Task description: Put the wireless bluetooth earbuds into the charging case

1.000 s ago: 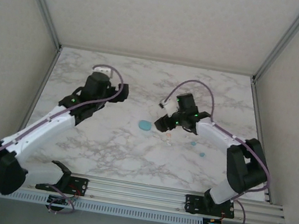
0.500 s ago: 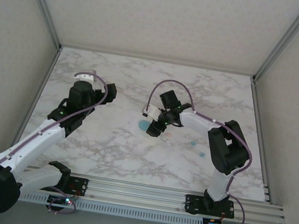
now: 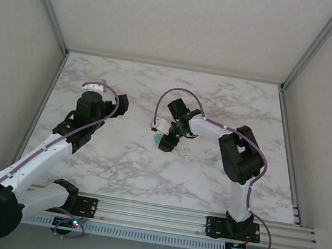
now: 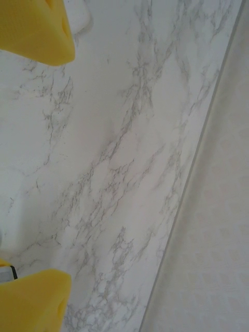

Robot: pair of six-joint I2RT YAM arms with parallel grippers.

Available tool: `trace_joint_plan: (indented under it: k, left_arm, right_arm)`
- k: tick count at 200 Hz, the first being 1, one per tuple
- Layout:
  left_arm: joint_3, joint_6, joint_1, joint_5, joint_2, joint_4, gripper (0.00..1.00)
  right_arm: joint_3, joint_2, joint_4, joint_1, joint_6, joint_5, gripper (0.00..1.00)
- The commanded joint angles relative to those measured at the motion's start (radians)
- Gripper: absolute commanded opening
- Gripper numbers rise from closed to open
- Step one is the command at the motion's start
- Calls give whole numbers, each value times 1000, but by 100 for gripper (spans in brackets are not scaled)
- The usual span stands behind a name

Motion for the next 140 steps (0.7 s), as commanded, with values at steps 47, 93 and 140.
trace_joint_plan:
  k: [47,93,140]
  left_arm:
    - [-27,-18,26,-2,-38,32,100]
    - [2,-114,60,29,-33,-15,100]
    - [187,-175,89,454,135,-61,100]
  right_arm:
    - [53,47,-47,17,-3,23,46]
    - [-22,-53,15,17,53,-14,31]
    - [-196,-409,230,-23,170,-60,31]
